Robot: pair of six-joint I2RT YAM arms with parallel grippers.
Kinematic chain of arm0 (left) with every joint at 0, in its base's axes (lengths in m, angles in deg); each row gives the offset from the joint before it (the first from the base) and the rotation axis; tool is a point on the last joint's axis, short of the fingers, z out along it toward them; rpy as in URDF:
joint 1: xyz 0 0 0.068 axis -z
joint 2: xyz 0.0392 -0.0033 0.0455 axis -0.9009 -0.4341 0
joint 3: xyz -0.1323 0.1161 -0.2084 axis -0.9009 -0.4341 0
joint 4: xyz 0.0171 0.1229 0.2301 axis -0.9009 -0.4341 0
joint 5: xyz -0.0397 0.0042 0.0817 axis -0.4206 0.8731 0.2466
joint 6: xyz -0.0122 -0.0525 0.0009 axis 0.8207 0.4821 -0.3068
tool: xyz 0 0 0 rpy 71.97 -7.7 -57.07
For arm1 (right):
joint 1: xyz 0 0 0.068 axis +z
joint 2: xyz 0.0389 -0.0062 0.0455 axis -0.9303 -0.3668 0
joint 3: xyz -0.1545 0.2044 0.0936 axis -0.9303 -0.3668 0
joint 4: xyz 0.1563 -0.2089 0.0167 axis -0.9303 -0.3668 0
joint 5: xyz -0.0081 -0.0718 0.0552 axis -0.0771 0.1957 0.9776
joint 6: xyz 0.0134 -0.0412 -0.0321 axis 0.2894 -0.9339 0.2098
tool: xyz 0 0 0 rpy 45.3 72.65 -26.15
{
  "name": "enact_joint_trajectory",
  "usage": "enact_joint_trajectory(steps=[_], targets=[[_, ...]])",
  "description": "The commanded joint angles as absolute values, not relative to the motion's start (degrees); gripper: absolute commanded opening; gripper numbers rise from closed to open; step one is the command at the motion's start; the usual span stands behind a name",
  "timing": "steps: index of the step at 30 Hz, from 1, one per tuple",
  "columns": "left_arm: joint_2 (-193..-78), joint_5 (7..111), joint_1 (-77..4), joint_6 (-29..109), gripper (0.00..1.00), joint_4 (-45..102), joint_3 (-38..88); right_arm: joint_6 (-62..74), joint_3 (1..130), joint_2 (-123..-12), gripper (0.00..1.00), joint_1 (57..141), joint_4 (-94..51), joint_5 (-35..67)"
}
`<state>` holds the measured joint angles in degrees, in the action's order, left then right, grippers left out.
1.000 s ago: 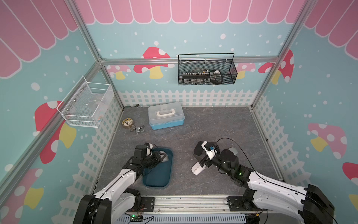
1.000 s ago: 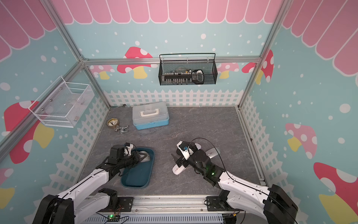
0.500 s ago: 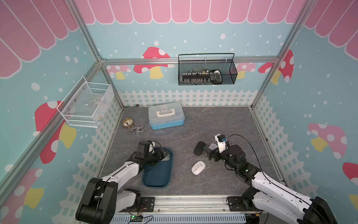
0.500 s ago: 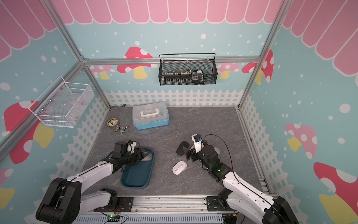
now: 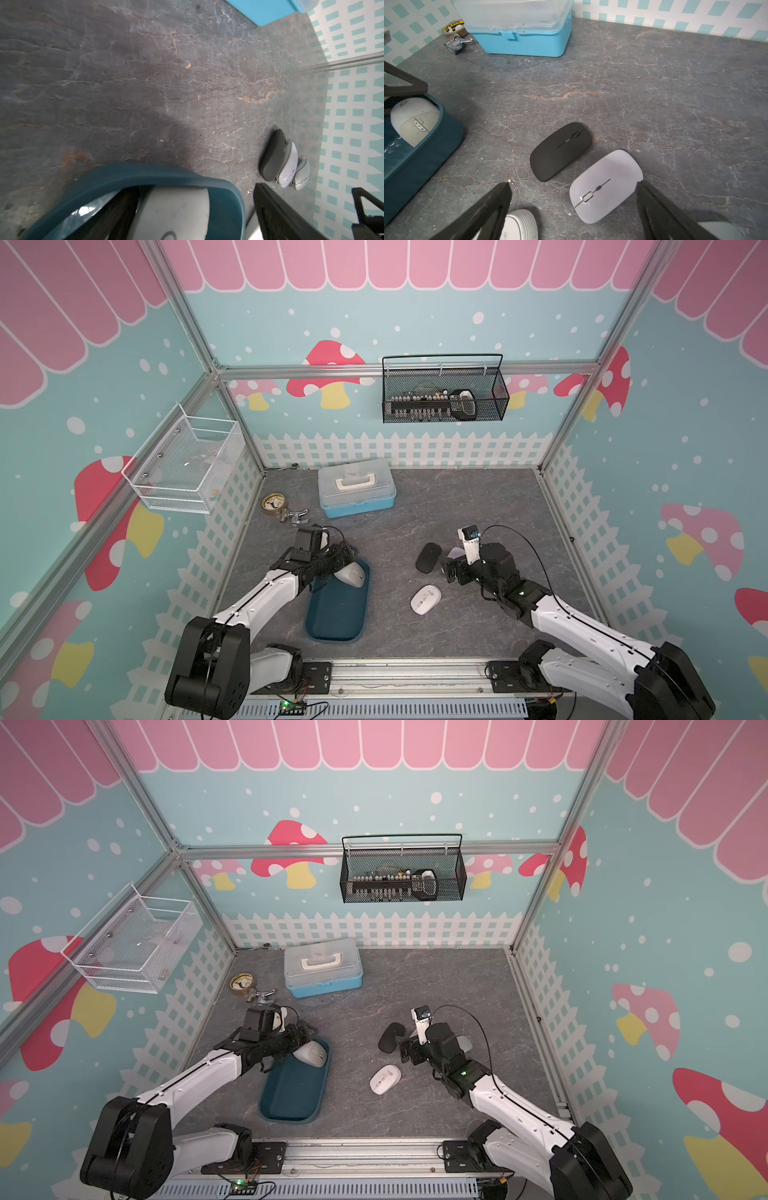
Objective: Put the mouse in the storage box
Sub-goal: Place the mouse in the storage box.
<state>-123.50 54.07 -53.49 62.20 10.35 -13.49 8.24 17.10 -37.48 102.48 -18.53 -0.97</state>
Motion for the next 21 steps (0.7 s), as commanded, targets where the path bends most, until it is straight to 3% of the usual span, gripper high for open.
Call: enact_joint_trajectory(steps=[1,8,14,18,21], targets=[[-122.9,58.8,-53.7,59.5,0.92,6.0,-12.0,10.2,18.8,-37.9,0.99,101.6,-21.4,-1.9],[-122.0,62.4,-54.0,58.1,0.93,3.4,-10.6,14.7,19.2,-39.2,0.97,98.0,-24.6,-3.3],[-121.3,64.2,-54.1,57.1,0.93,1.6,-9.0,22.8,21.1,-42.1,0.93,94.7,-31.2,-10.3],[-118.2,62.1,-54.1,57.0,0.93,0.8,-8.2,32.5,23.6,-45.8,0.89,91.3,-39.1,-16.7],[-115.1,59.3,-54.1,56.3,0.94,-0.6,-8.0,38.1,26.1,-50.4,0.89,88.3,-44.1,-15.5]])
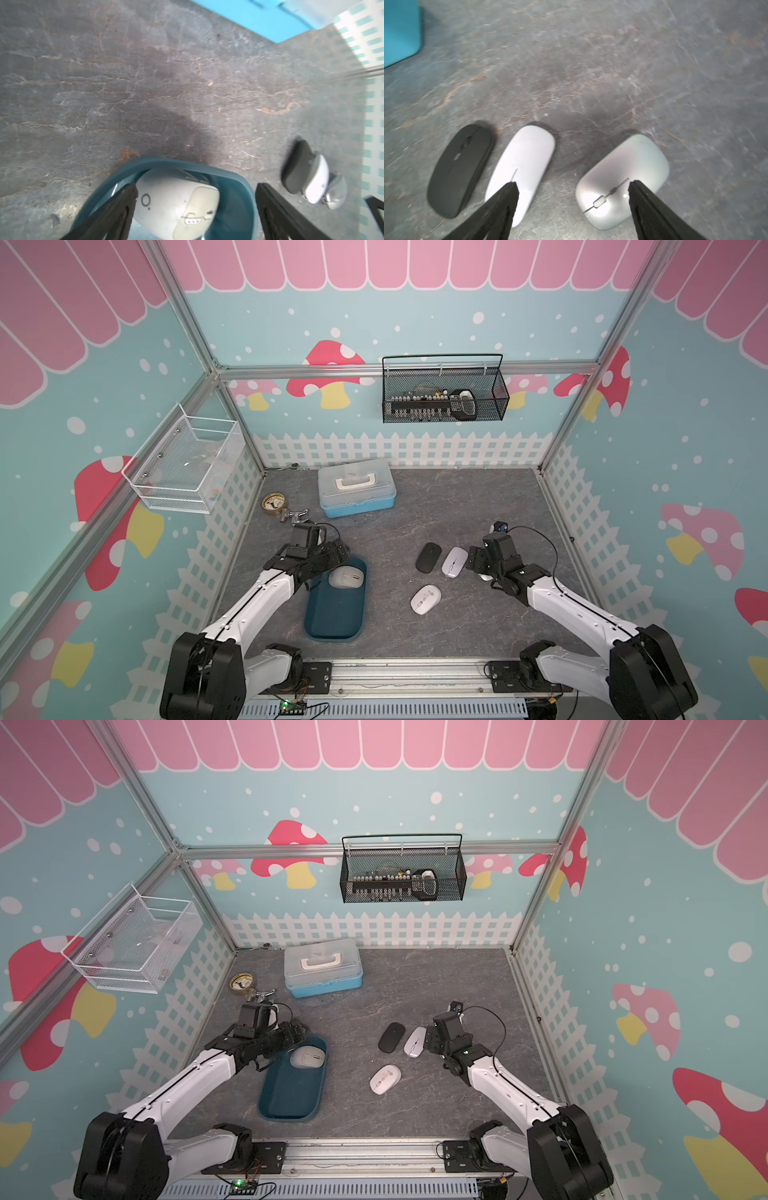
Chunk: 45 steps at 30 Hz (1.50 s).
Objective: Put the mouse in the storage box
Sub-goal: Place the mouse in the storage box, then pick up the mouse from the center of the board.
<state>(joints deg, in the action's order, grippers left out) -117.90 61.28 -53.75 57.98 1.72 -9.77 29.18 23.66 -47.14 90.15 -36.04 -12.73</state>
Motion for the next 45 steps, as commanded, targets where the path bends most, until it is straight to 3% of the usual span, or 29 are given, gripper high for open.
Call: enact_joint_trajectory(steps=[1,8,19,31,42,45], targets=[[-114.2,59.6,-54.1,56.5,0.94,-1.3,-7.9,39.9,27.0,-52.2,0.90,87.7,-45.6,-14.9],[-111.0,57.1,-54.1,55.9,0.95,-2.1,-7.4,48.0,35.8,-66.0,0.97,85.2,-53.8,-8.9],[-111.0,56.8,-54.1,55.6,0.95,-2.0,-7.7,53.2,34.5,-70.6,0.95,83.2,-51.2,-4.8],[-110.8,56.1,-53.5,55.6,0.95,-1.9,-7.9,53.2,31.7,-71.8,0.79,80.2,-48.1,-3.1],[-110.0,52.1,-51.7,56.0,0.95,-1.5,-7.8,50.1,30.7,-67.2,0.55,80.1,-47.0,-3.5],[-109.5,49.4,-51.7,56.1,0.95,-1.1,-8.0,42.6,30.2,-64.2,0.44,80.2,-43.7,-1.3]])
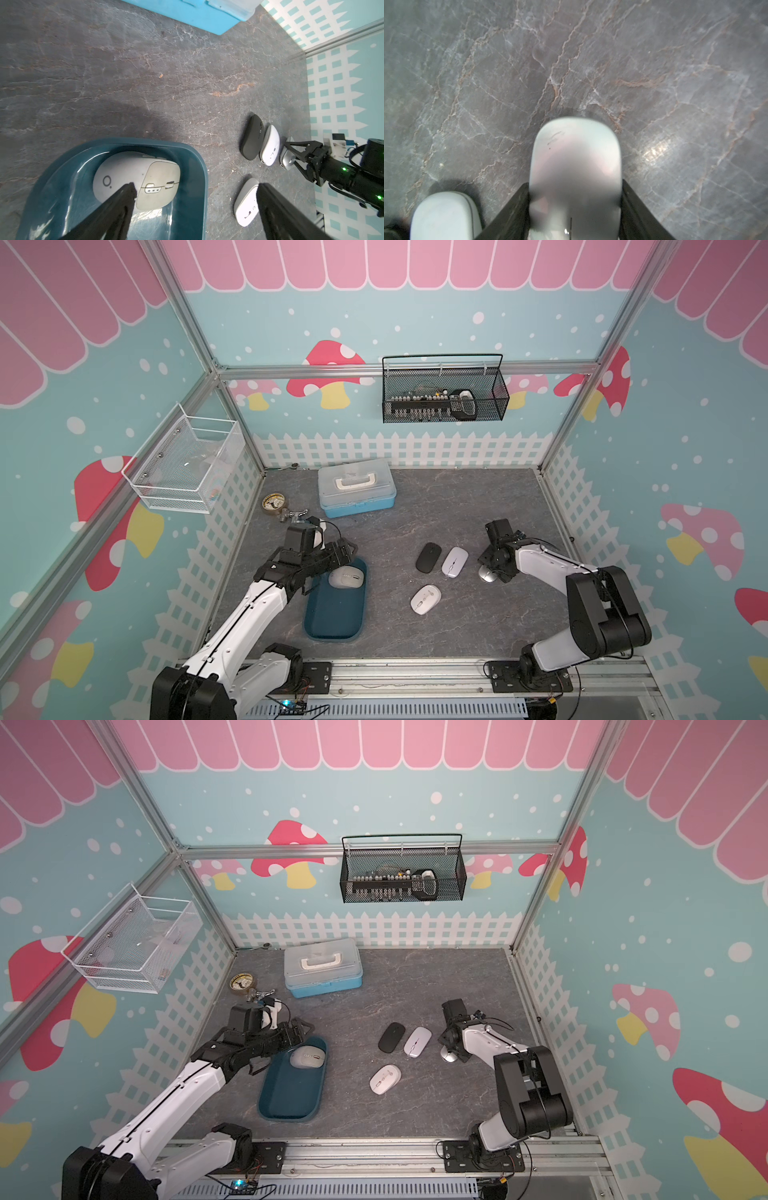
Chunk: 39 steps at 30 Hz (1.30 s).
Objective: Put the mouse in the storage box
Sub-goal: Pick up the mouse from the center of the board.
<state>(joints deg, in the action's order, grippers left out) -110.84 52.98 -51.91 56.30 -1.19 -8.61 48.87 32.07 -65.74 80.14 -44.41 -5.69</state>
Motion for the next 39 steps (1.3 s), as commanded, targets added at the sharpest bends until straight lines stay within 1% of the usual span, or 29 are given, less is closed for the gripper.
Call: enact_joint_trajectory(steps=[1,3,7,10,14,16,17,18,19,22,24,27,30,34,39], targets=[[-109.2,48.7,-51.6,55.9,0.94,-0.7,-8.2,37.1,29.5,-62.8,0.37,80.2,-40.1,1.5],[-108.7,47.2,-51.4,55.6,0.94,0.2,-8.7,32.7,29.0,-59.8,0.32,80.2,-38.8,2.5],[-109.1,41.8,-51.2,56.2,0.94,1.9,-8.4,22.1,26.4,-51.5,0.31,80.2,-33.9,6.0],[-109.3,37.1,-50.2,57.3,0.92,3.9,-7.9,14.7,24.4,-45.4,0.34,80.3,-29.5,13.8],[-110.5,32.8,-44.7,58.1,0.91,4.4,-4.4,8.8,22.4,-39.0,0.34,80.7,-24.0,25.4],[-111.1,31.6,-41.4,59.2,0.91,4.8,-2.6,6.1,21.4,-35.9,0.28,82.3,-21.1,29.6],[-111.4,31.3,-39.9,59.9,0.91,5.2,-1.8,5.7,20.7,-34.4,0.24,83.7,-19.5,30.0],[-111.8,30.9,-38.0,60.5,0.91,5.5,-1.3,5.3,19.8,-33.3,0.18,85.1,-17.3,31.6],[-112.3,30.2,-36.6,61.2,0.90,6.0,-0.5,4.9,18.5,-32.1,0.16,87.3,-14.0,33.0],[-113.1,28.2,-32.4,62.3,0.89,8.6,0.8,0.8,15.1,-28.8,0.18,95.8,-6.8,30.5],[-113.1,28.0,-30.7,63.3,0.89,9.7,0.9,-1.7,13.2,-26.8,0.17,98.9,-3.4,29.6],[-112.9,28.0,-28.5,63.7,0.89,10.3,0.4,-4.0,11.2,-24.9,0.17,101.1,0.6,31.5],[-112.9,28.5,-26.2,63.9,0.88,10.4,0.4,-6.8,11.2,-24.7,0.17,103.5,1.6,32.4],[-113.2,30.0,-23.7,64.1,0.88,11.3,0.6,-10.2,11.8,-25.6,0.17,106.4,1.5,31.8],[-115.0,32.8,-22.2,64.8,0.85,11.6,1.6,-14.8,14.0,-28.2,0.19,110.1,-1.3,30.0]])
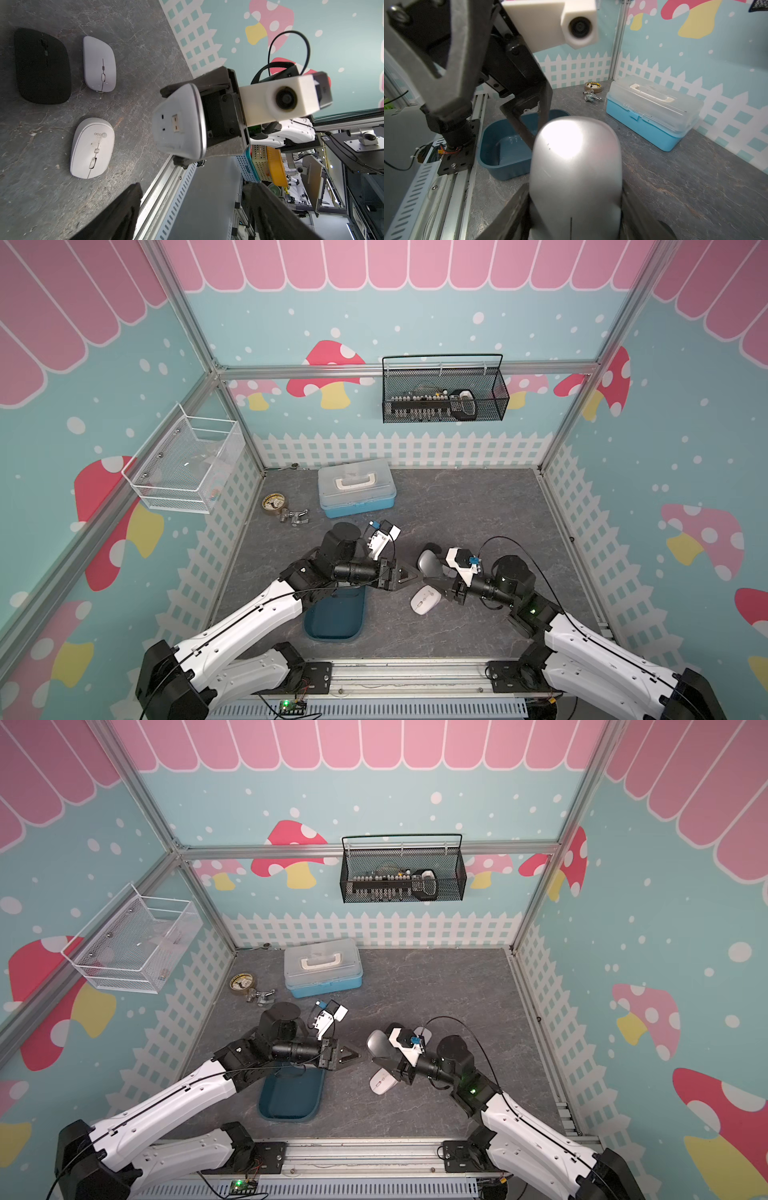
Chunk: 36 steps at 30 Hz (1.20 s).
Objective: Put the mouse in the storage box
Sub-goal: Pick up the mouse from the center of the board.
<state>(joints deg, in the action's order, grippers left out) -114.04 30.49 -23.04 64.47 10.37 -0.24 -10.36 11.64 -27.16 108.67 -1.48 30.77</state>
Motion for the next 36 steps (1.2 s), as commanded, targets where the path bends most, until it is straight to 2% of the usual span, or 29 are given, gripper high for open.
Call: enact_joint_trajectory(steps=[1,5,13,16,18,20,21,23,27,32,36], targets=[[-115.5,33.4,-21.9,64.9,0.85,11.7,2.0,-15.7,14.6,-28.7,0.19,110.7,-2.0,29.8],[-118.3,35.1,-20.7,65.3,0.77,11.9,3.2,-16.6,15.6,-30.1,0.20,112.0,-2.5,29.7],[-122.3,38.9,-18.8,65.9,0.54,11.9,4.8,-18.9,17.1,-31.4,0.21,113.4,-5.4,28.3],[-122.7,39.2,-18.5,65.8,0.38,11.9,4.9,-18.8,16.8,-31.3,0.22,113.7,-5.4,28.2],[-122.6,39.4,-18.4,65.9,0.22,12.0,4.6,-18.9,16.8,-31.3,0.22,114.0,-5.8,28.1],[-122.4,39.8,-18.4,66.0,0.13,12.1,4.1,-18.9,16.8,-31.3,0.24,114.2,-5.8,28.1],[-122.2,40.2,-18.4,66.1,0.10,12.1,3.9,-18.9,16.8,-31.3,0.27,114.3,-5.7,28.2],[-121.5,41.2,-18.4,66.4,0.02,12.1,3.4,-18.7,16.8,-31.4,0.43,114.4,-5.7,28.2],[-118.7,43.8,-18.9,66.2,0.00,12.0,1.6,-14.8,16.8,-31.5,0.98,114.3,-5.3,26.5],[-110.5,42.4,-25.0,66.8,0.00,10.1,-5.8,-11.4,15.5,-28.4,0.99,114.4,-6.6,20.1],[-100.2,43.7,-35.6,68.3,0.00,3.9,-13.0,-9.6,12.9,-25.5,0.99,114.3,-6.1,14.2]])
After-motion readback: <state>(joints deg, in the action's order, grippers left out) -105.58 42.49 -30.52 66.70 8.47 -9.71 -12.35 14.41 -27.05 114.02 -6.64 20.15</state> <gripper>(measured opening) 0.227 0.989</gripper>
